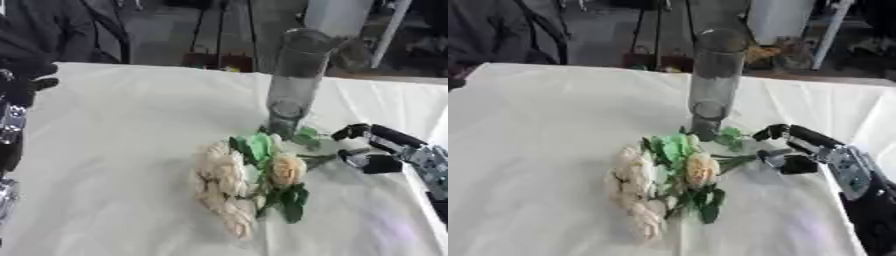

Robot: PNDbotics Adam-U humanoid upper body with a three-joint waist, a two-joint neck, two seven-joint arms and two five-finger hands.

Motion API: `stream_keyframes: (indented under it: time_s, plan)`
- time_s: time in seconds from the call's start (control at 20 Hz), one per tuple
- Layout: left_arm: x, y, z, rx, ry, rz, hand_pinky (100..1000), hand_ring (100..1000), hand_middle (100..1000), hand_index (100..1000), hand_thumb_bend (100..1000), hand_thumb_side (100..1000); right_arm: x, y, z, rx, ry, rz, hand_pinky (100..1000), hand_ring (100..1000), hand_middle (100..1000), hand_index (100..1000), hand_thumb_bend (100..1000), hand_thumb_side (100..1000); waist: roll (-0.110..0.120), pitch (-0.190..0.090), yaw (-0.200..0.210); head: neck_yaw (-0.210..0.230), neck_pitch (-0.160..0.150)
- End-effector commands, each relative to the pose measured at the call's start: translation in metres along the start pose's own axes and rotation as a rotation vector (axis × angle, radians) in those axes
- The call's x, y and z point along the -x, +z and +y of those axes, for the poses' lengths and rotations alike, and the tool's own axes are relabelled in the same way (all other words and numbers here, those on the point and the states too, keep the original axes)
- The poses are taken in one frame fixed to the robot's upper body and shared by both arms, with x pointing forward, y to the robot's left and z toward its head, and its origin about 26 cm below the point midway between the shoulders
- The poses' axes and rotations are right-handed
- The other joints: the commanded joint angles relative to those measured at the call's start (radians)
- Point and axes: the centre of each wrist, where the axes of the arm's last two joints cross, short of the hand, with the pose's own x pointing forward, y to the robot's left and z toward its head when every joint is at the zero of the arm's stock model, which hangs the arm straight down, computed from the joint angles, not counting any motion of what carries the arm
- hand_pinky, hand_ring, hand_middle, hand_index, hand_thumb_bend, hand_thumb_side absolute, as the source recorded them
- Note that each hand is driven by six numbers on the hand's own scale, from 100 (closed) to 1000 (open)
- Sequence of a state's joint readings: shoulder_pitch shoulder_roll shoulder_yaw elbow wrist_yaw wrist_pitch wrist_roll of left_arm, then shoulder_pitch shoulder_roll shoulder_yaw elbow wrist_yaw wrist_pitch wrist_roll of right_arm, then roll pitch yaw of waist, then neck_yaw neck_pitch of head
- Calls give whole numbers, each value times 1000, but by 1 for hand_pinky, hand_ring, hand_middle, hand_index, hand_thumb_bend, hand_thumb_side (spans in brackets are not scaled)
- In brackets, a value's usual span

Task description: Arrange flowers into the vase.

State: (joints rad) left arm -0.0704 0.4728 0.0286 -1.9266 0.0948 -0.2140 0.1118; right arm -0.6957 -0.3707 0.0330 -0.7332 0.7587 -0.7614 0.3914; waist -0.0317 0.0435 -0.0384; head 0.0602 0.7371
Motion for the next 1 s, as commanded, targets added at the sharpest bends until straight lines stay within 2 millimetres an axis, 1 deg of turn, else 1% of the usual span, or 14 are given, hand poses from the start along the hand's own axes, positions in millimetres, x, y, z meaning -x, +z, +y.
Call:
stream_keyframes:
  time_s: [0.05,1.0]
  plan:
    - [-5,-5,1,8,-10,-24,802,803,762,748,473,759,-1,-2,-15,-121,94,-120,841,839,762,878,172,550,2,-7,1,3,-4]
    - [-5,-5,1,9,-9,-22,803,802,762,748,471,760,-6,-10,-4,-171,102,-142,840,837,761,877,179,546,1,-6,7,4,-2]
